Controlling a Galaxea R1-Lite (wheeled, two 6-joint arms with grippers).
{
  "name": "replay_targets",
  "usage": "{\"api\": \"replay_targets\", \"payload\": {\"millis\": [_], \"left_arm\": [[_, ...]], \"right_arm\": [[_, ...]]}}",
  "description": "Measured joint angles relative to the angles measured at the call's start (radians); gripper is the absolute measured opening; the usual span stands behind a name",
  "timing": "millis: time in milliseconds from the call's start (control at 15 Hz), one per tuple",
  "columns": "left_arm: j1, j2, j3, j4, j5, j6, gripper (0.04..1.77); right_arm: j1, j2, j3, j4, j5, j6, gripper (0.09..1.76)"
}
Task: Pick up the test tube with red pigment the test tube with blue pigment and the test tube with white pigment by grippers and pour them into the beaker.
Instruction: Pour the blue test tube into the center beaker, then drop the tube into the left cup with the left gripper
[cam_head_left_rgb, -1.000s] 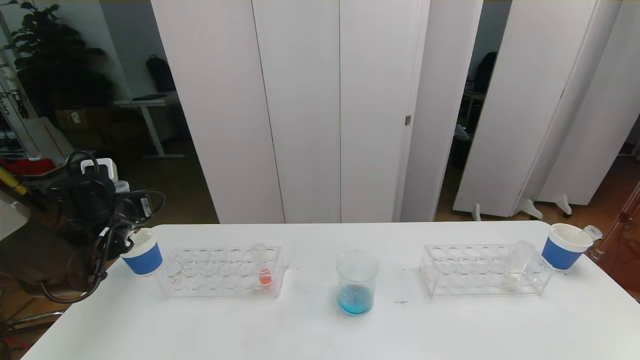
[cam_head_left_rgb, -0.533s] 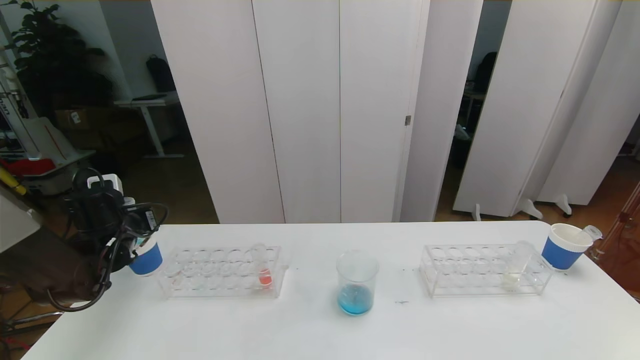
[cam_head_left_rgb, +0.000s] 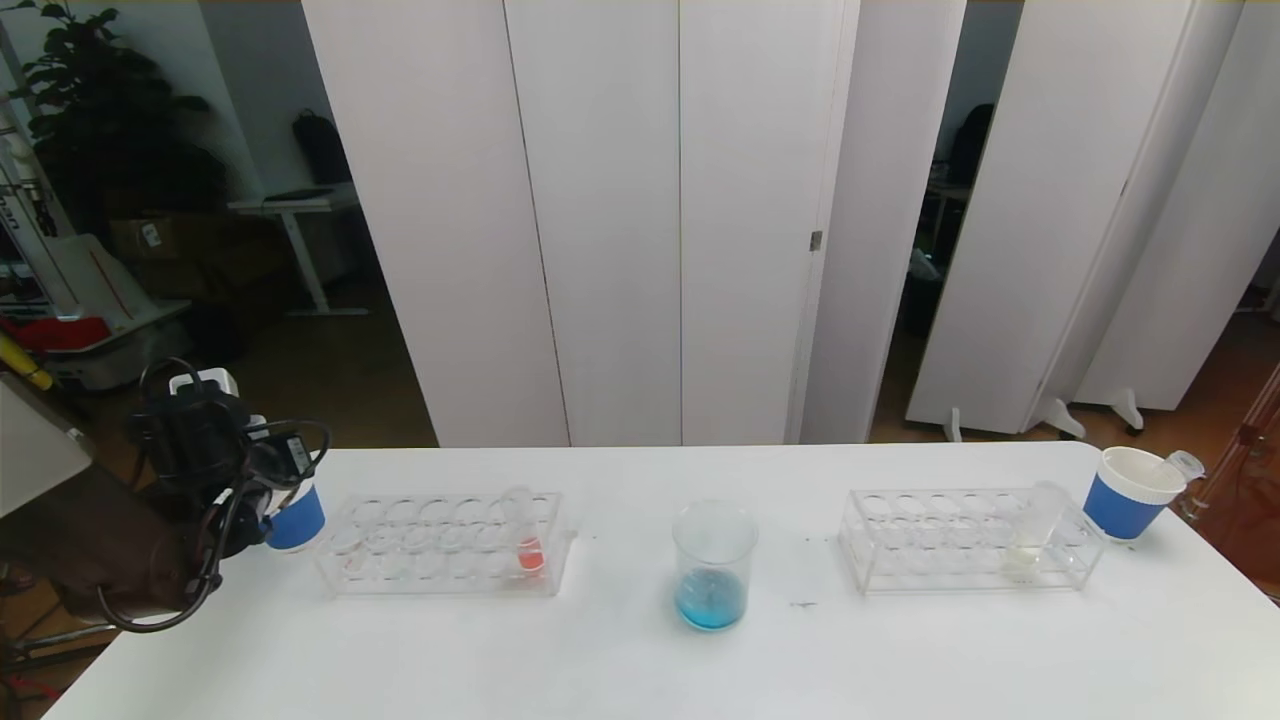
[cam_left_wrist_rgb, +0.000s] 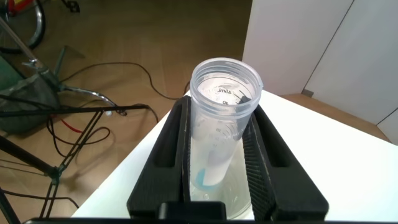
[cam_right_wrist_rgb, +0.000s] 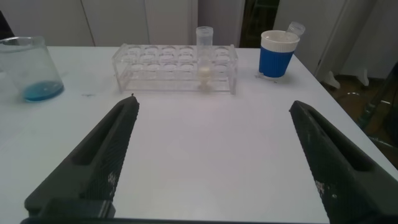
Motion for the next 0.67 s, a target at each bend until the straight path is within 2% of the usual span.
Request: {"api": "replay_targets", "payload": {"millis": [533,600,667], "left_arm": [[0.001,0.016,0.001,0.000,0.002,-0.004,0.58],[0.000,0.017,0.001,0.000,0.003,-0.004,0.61],[0.000,0.017,0.001,0.000,0.003,-0.004,0.77]], "right_arm": [[0.000,0.000,0.000,0.000,0.000,0.000,1.74],[0.000,0.000,0.000,0.000,0.000,0.000,1.74],[0.000,0.000,0.000,0.000,0.000,0.000,1.74]]}}
